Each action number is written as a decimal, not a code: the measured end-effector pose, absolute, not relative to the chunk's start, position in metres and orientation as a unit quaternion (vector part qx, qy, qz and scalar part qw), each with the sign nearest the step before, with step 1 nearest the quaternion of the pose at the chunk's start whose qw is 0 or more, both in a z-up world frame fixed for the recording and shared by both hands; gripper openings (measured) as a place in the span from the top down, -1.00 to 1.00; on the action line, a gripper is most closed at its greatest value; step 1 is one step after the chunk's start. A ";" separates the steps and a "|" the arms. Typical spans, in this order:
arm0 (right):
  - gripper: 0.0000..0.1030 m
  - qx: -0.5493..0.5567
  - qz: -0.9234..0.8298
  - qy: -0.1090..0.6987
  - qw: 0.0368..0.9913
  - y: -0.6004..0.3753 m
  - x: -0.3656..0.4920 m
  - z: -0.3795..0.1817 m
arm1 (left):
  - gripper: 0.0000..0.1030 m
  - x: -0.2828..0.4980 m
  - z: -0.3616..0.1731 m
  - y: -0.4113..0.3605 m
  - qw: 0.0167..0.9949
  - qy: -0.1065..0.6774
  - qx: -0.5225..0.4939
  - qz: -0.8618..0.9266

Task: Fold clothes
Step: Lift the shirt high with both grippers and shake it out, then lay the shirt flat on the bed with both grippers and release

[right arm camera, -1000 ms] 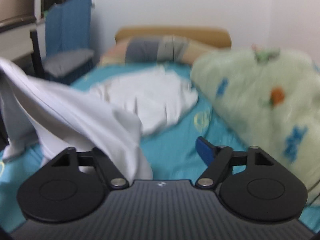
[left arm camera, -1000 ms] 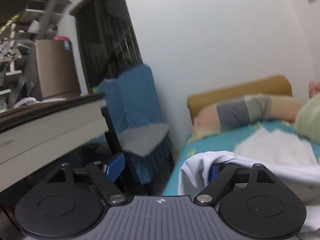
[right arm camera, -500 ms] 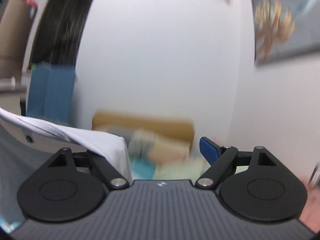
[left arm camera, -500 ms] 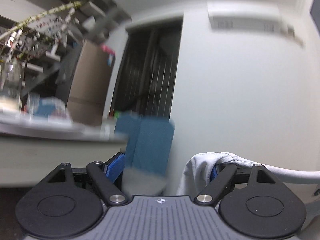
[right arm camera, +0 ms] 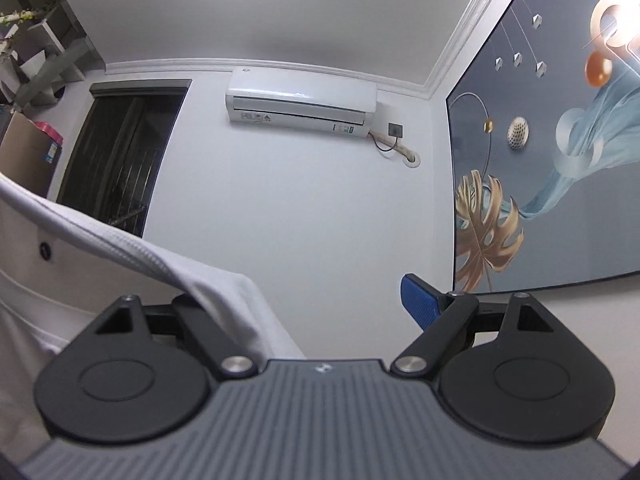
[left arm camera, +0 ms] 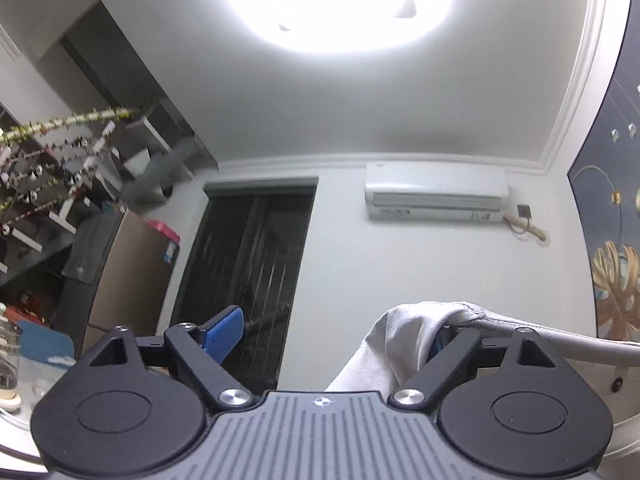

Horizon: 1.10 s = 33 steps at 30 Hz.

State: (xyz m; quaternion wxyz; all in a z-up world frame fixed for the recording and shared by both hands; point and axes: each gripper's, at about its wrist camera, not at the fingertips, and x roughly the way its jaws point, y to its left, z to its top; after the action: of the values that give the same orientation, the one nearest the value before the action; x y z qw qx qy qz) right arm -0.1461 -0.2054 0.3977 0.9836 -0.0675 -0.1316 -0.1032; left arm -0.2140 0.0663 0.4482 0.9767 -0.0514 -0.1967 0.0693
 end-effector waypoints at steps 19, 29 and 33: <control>-0.65 -0.067 -0.114 0.085 0.988 -0.205 0.171 0.176 | -0.76 0.197 0.182 0.077 0.995 0.028 -0.038 0.084; -0.64 -0.027 -0.083 0.198 0.976 -0.186 0.431 -0.057 | -0.66 0.467 -0.082 0.085 0.970 0.191 -0.065 0.137; -0.64 -0.019 -0.060 0.258 0.964 -0.182 0.486 -0.132 | -0.66 0.520 -0.156 0.095 0.951 0.272 -0.058 0.132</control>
State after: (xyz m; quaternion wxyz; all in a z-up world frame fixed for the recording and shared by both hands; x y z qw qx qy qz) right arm 0.4857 -0.1818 -0.1322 0.9640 -0.0191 0.2584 -0.0597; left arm 0.5201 0.0950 -0.1565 0.9513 -0.0579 0.2724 0.1320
